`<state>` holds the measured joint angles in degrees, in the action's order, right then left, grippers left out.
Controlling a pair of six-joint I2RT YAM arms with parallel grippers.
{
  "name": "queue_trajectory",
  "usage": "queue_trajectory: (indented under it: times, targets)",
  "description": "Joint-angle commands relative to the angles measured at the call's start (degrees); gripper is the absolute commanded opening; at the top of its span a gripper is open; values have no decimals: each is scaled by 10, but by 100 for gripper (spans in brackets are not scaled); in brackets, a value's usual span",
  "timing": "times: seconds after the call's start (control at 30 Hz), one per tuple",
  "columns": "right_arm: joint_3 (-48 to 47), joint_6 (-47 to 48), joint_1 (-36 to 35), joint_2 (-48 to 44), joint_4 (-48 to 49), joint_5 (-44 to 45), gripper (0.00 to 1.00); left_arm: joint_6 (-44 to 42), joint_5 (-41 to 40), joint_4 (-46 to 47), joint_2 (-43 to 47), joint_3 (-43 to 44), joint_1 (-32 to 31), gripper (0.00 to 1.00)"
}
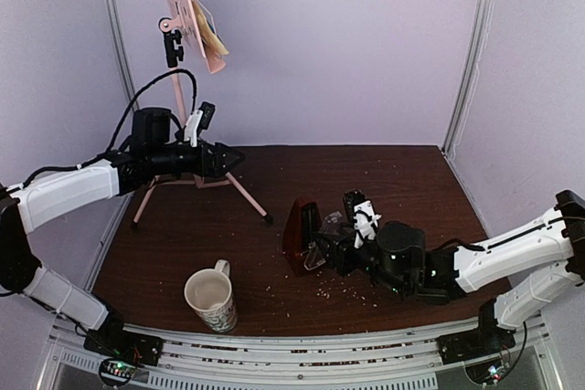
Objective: Pack up the instrument practice props
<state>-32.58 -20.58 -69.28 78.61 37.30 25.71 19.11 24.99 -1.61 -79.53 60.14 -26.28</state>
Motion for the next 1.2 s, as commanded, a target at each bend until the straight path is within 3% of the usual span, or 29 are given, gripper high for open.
queue_trajectory:
  times: [0.0,0.67,1.17]
  targets:
    - [-10,23,-3,23,55,59,52,-60,-50,-13,11,-7,7,92]
    - [-34,87,-8,116,175,74,52,-90,-52,-19,5,-6,8,92]
    - [-40,102,-18,143,166,107,52,-94,-50,-18,0,-7,7,92]
